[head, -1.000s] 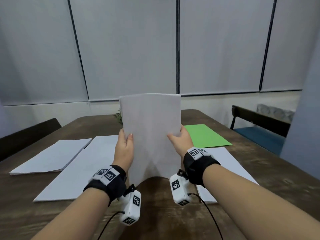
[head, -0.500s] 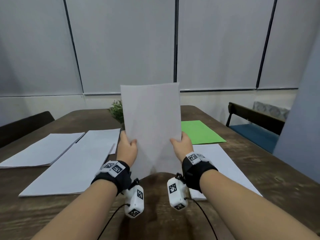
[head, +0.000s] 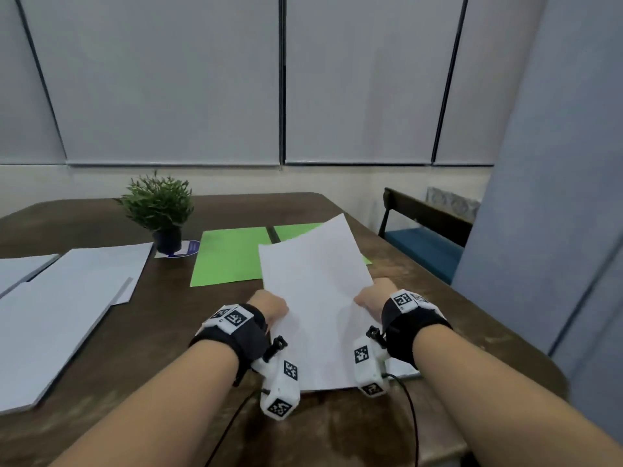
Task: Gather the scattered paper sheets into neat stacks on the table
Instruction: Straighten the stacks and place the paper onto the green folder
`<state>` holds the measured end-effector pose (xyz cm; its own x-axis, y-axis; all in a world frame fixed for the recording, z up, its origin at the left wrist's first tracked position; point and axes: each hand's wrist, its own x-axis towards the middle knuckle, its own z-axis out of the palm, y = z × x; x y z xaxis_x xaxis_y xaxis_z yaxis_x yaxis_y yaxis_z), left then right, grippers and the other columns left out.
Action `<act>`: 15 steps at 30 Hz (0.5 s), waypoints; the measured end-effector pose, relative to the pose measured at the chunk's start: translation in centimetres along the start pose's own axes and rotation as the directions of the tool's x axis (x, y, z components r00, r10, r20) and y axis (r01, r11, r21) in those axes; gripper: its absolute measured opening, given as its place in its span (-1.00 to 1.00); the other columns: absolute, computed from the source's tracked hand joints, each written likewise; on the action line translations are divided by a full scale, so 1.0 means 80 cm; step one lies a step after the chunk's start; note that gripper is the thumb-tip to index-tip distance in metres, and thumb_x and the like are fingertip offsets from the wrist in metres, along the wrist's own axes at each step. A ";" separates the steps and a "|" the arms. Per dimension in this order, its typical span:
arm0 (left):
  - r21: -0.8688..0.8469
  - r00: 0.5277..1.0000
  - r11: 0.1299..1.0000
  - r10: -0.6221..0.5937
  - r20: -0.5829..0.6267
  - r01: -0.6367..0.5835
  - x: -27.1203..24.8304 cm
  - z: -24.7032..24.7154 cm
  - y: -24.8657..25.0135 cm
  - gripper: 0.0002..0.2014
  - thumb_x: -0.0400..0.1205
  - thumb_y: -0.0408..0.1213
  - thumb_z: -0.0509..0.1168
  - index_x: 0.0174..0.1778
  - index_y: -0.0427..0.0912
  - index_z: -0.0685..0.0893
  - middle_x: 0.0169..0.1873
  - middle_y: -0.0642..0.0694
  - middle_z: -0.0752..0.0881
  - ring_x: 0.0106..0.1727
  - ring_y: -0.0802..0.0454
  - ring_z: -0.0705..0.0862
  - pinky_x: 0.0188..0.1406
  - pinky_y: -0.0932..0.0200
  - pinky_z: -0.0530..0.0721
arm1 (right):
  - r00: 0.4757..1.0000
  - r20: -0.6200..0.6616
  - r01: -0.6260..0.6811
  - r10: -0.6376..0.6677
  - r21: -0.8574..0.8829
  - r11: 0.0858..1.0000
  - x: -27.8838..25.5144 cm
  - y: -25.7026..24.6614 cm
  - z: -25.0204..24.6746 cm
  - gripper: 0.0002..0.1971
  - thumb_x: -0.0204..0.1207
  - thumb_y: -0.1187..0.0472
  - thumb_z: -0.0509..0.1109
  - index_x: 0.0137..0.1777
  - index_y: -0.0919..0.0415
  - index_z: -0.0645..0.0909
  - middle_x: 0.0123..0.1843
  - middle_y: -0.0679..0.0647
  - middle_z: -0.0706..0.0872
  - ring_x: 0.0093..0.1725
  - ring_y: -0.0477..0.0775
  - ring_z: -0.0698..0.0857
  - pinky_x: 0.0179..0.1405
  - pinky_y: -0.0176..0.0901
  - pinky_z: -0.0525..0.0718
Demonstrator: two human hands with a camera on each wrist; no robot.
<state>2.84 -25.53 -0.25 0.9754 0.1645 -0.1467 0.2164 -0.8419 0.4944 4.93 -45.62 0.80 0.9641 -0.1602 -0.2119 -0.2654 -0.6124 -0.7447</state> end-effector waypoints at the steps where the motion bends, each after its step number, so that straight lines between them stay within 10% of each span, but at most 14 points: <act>1: -0.067 0.999 0.997 -0.035 0.036 0.037 0.005 0.010 0.000 -0.64 0.76 -0.36 0.02 0.46 -0.34 0.45 0.47 -0.26 0.48 0.46 -0.26 0.48 0.37 -0.05 0.45 | 0.999 0.028 -0.025 0.026 -0.037 0.999 0.001 0.006 0.002 -0.65 0.51 0.27 0.38 0.28 0.33 0.58 0.20 0.24 0.67 0.18 0.24 0.68 -0.04 -0.15 0.56; 5: -0.329 0.975 0.921 -0.175 0.134 0.210 0.030 0.039 -0.018 -0.60 0.67 -0.24 0.26 0.38 -0.38 0.54 0.37 -0.26 0.59 0.38 -0.22 0.57 0.30 0.02 0.54 | 0.993 0.054 -0.085 0.105 -0.288 0.954 0.006 0.020 0.004 -0.75 0.44 0.14 0.33 0.08 0.17 0.65 0.15 0.21 0.71 0.04 0.24 0.68 0.06 -0.11 0.61; 11: -0.449 0.970 0.867 -0.134 0.204 0.214 0.068 0.053 -0.056 -0.18 0.01 -0.09 0.65 0.16 -0.40 0.65 0.10 -0.27 0.75 0.09 -0.21 0.74 0.16 -0.12 0.71 | 0.992 0.075 -0.071 0.101 -0.324 0.943 0.002 0.015 0.007 -0.80 0.45 0.11 0.47 0.00 0.19 0.66 -0.12 0.13 0.67 -0.10 0.23 0.65 0.07 -0.04 0.68; 15: -0.381 0.978 0.902 -0.162 0.132 0.201 0.032 0.035 -0.045 -0.47 0.37 -0.23 0.59 0.18 -0.41 0.66 0.13 -0.29 0.72 0.19 -0.21 0.70 0.20 -0.01 0.67 | 0.983 0.128 -0.090 0.132 -0.293 0.952 0.002 0.011 0.014 -0.82 0.40 0.11 0.55 -0.09 0.16 0.69 0.04 0.15 0.73 0.06 0.26 0.70 0.20 0.05 0.68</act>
<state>4.41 -23.54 -4.77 0.9133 0.2298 -0.3364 0.4073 -0.5309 0.7431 4.82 -45.33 -0.55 0.9112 -0.1390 -0.3879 -0.3362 -0.7951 -0.5047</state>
